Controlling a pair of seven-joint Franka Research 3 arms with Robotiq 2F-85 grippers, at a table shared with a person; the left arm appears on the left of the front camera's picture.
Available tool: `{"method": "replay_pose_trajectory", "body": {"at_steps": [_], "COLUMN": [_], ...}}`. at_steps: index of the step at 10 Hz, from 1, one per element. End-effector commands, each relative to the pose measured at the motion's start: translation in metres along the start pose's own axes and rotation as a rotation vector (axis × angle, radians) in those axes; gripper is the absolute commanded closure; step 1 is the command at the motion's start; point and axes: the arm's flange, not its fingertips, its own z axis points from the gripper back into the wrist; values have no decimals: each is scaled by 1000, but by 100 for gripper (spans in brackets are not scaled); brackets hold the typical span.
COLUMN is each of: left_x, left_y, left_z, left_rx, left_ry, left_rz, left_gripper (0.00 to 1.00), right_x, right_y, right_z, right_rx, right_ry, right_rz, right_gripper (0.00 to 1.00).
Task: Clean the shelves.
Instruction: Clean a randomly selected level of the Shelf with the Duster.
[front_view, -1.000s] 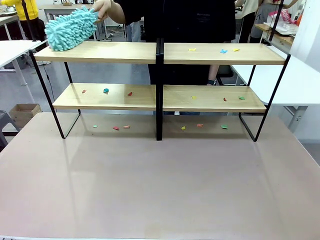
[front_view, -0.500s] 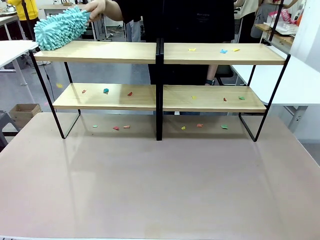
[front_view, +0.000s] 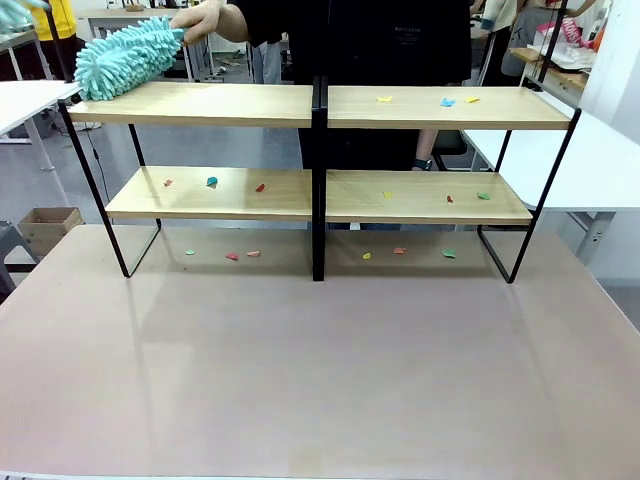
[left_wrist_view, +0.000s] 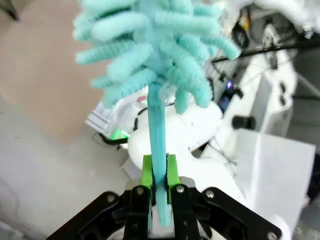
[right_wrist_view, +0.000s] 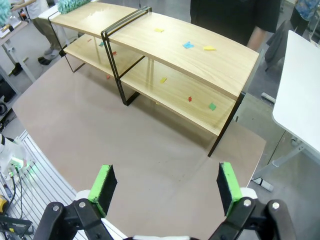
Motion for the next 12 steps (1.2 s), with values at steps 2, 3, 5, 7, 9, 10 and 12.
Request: {"method": "replay_pose_trajectory", "body": {"at_steps": [2, 3, 5, 7, 9, 10, 12], "left_x": [69, 98, 131, 135, 153, 171, 229], "left_y": [-6, -16, -42, -36, -52, -50, -76], "left_z": [-30, -55, -77, -92, -99, -95, -98], "left_rx": [-26, -13, -22, -43, -39, -125, -176], "left_ry": [277, 345, 387, 384, 389, 267, 79], "left_rz": [-194, -235, -354, -283, -296, -211, 78], "left_gripper": [88, 88, 88, 88, 88, 88, 88], "right_x": [1, 1, 1, 1, 1, 1, 1], "right_y": [0, 0, 0, 0, 0, 0, 0], "right_z": [0, 0, 0, 0, 0, 0, 0], "right_rx": [4, 4, 4, 4, 4, 4, 4], "right_ry": [-4, -4, -4, -4, -4, -4, -4], "right_rz": [1, 1, 1, 1, 1, 1, 1], "right_gripper": [0, 0, 0, 0, 0, 0, 0]}}
